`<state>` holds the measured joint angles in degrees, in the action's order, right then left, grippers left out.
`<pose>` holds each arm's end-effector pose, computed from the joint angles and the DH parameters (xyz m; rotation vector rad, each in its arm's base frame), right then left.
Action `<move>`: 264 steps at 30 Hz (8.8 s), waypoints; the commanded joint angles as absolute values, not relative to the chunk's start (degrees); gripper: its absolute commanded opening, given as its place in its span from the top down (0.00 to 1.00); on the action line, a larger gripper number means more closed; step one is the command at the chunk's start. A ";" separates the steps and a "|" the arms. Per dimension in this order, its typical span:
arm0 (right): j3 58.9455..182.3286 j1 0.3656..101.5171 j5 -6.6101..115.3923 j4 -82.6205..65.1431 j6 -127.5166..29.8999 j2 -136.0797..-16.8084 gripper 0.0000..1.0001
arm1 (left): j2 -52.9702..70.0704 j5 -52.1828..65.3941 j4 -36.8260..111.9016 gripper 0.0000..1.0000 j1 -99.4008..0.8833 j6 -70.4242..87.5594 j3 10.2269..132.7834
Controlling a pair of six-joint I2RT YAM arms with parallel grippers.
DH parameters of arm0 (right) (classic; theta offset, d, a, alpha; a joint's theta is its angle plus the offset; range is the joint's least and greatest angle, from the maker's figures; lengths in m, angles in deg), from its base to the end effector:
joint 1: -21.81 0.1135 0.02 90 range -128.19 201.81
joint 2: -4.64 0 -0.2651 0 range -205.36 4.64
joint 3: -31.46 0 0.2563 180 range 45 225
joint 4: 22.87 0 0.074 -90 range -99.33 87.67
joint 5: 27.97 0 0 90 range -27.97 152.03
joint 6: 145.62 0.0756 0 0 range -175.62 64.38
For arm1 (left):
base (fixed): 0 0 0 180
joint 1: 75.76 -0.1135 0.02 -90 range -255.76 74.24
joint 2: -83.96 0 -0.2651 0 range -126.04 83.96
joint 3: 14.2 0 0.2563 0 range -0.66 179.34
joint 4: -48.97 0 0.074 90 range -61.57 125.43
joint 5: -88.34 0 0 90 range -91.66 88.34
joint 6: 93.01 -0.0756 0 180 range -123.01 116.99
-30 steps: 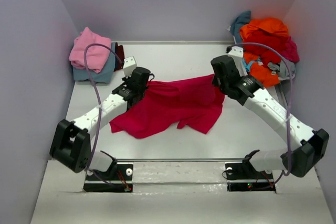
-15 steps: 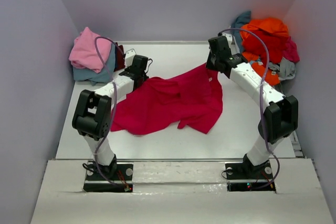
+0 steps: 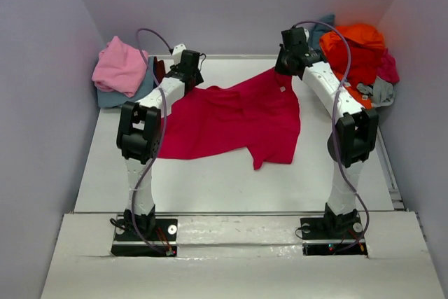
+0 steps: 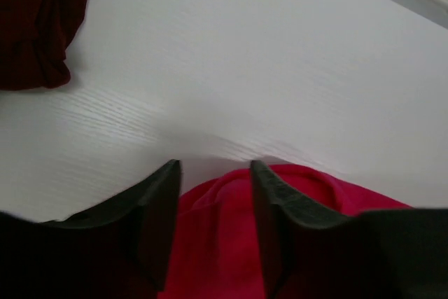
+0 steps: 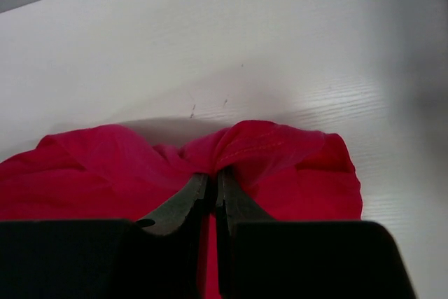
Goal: Fold and stack the t-shirts
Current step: Flatten out the tshirt
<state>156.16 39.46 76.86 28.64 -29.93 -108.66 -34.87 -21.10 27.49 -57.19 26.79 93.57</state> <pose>0.4715 0.1297 0.3129 0.2925 2.2264 0.1139 0.5027 -0.1423 0.2184 -0.4011 2.0675 -0.1432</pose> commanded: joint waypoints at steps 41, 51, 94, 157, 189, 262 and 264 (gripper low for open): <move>102.49 55.21 64.49 18.89 -18.62 -83.69 0.20 | 6.60 -20.90 29.54 0.11 -43.94 40.93 41.89; 99.15 59.52 63.53 15.89 -16.07 -85.10 0.20 | 9.16 -24.68 29.02 0.10 -43.41 44.62 36.34; 92.64 59.52 67.57 19.23 -19.32 -71.57 0.18 | -2.69 -14.24 15.65 0.08 -64.68 19.93 48.11; 102.04 60.05 71.88 14.39 -17.39 -88.88 0.20 | 0.20 -5.08 17.50 0.21 -66.27 20.19 46.62; 93.25 60.05 72.23 20.37 -14.93 -74.29 0.45 | -2.27 -7.01 15.40 0.48 -66.27 20.63 46.71; 100.81 60.05 72.40 17.48 -16.34 -82.98 0.41 | -6.04 -4.20 12.58 0.94 -66.27 19.93 47.41; 100.64 60.05 71.96 16.16 -16.25 -84.48 0.41 | -5.96 -4.20 12.50 0.94 -66.27 20.01 47.50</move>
